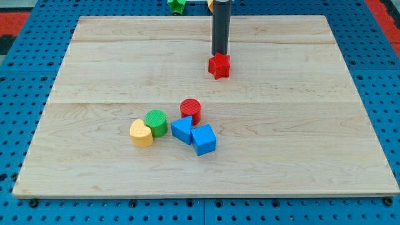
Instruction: Slightly move the red star to the left side
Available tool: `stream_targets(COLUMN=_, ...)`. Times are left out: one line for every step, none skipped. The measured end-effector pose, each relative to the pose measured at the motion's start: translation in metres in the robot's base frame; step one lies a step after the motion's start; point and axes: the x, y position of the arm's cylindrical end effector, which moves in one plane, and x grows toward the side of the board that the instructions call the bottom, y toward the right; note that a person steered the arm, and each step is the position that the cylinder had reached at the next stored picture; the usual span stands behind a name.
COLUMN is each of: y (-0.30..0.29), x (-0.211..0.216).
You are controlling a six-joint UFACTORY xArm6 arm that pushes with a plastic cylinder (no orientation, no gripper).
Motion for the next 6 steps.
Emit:
stream_targets(y=0.000, x=0.034)
stream_targets(y=0.000, x=0.103)
stream_targets(y=0.005, x=0.099)
stream_targets(y=0.079, x=0.098)
stream_targets(y=0.054, x=0.167)
stream_targets(y=-0.023, x=0.186)
